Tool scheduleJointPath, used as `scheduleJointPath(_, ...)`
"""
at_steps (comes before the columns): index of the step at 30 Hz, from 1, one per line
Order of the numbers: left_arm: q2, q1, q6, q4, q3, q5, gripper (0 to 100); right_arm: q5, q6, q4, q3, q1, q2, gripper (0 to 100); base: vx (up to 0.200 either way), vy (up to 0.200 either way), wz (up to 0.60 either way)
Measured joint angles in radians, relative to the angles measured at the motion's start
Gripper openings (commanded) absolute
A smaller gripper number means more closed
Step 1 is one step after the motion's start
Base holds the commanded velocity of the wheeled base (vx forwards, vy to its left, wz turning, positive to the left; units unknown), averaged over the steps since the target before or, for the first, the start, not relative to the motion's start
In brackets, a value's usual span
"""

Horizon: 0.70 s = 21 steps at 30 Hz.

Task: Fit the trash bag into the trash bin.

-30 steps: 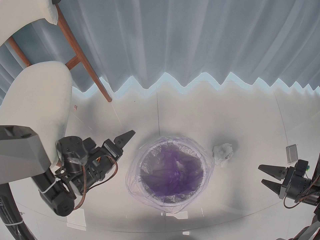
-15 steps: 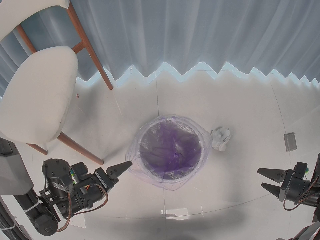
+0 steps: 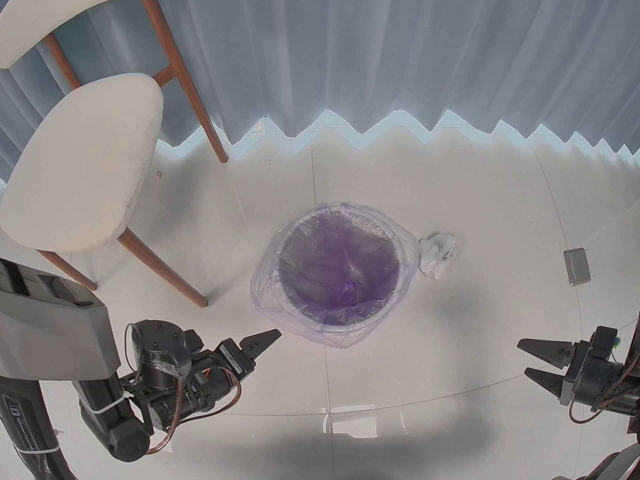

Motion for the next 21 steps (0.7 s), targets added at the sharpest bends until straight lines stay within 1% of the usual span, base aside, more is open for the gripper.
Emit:
scheduleJointPath(6,0.100,0.020,0.009,0.000,-0.100,0.004,100,0.001,0.001,0.008,0.000,0.000,-0.016,100,0.000,0.000,0.00)
scheduleJointPath(10,0.161,0.049,0.005,0.000,-0.171,0.014,100,0.001,0.001,0.009,0.000,0.000,-0.021,100,0.000,0.000,0.00)
scheduleJointPath(16,0.235,0.097,-0.004,0.001,-0.235,0.014,100,0.001,0.001,0.009,0.000,0.000,-0.024,100,0.000,0.000,0.00)
scheduleJointPath(21,0.268,0.111,-0.004,0.001,-0.284,0.012,100,0.001,0.001,0.009,0.000,0.000,-0.024,100,0.000,0.000,0.00)
